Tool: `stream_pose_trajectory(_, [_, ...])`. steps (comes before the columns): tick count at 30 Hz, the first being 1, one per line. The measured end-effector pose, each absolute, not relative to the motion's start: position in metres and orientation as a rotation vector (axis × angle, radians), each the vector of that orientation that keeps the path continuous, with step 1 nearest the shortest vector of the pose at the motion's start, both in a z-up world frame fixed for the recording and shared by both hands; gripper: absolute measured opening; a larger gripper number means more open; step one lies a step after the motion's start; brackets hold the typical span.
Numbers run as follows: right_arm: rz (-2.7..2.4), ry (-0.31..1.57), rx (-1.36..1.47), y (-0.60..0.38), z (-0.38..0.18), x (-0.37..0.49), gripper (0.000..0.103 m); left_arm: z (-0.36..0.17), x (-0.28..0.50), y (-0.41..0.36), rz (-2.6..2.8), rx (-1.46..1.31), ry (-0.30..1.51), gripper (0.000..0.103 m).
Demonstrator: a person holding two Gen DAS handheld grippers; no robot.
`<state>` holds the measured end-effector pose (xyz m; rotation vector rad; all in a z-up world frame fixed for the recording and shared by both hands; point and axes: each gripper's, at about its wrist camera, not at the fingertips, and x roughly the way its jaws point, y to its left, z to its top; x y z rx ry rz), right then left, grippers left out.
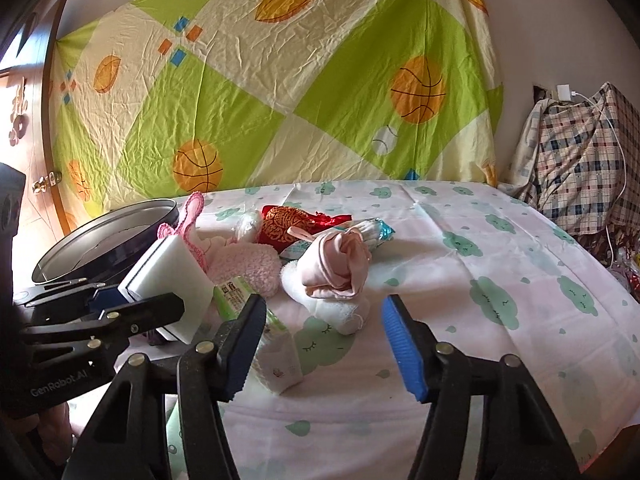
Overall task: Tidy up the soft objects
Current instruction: 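Grasp the white striped sponge with the left tool while the right tool grasps the green tissue pack, then carry the sponge with the left tool while the right tool carries the tissue pack over the tin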
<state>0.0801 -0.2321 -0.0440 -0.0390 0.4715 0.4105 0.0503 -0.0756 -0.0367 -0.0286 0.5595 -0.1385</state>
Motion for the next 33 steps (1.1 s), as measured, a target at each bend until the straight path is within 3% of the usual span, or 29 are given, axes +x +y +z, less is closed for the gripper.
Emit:
stream_pose_trajectory(13, [0.54, 0.51, -0.104, -0.203, -0.048, 0.08, 0.063, -0.025, 0.033, -0.062, -0.146, -0.059, 0.492, 0.028])
stream_pose_trajectory(14, [0.55, 0.525, -0.107, -0.201, -0.05, 0.083, 0.06, -0.025, 0.032, -0.061, -0.155, -0.063, 0.488, 0.028])
stream_pose_trajectory(15, [0.557, 0.542, -0.109, -0.199, -0.053, 0.085, 0.046, -0.025, 0.03, -0.062, -0.164, -0.065, 0.482, 0.028])
stream_pose_trajectory(18, [0.578, 0.576, -0.135, -0.194, -0.059, 0.087, 0.028, -0.023, 0.028, -0.062, -0.166, -0.06, 0.471, 0.028])
stream_pose_trajectory(33, [0.642, 0.451, -0.065, -0.198, -0.039, 0.068, 0.027, -0.012, 0.016, -0.053, -0.104, -0.026, 0.44, 0.028])
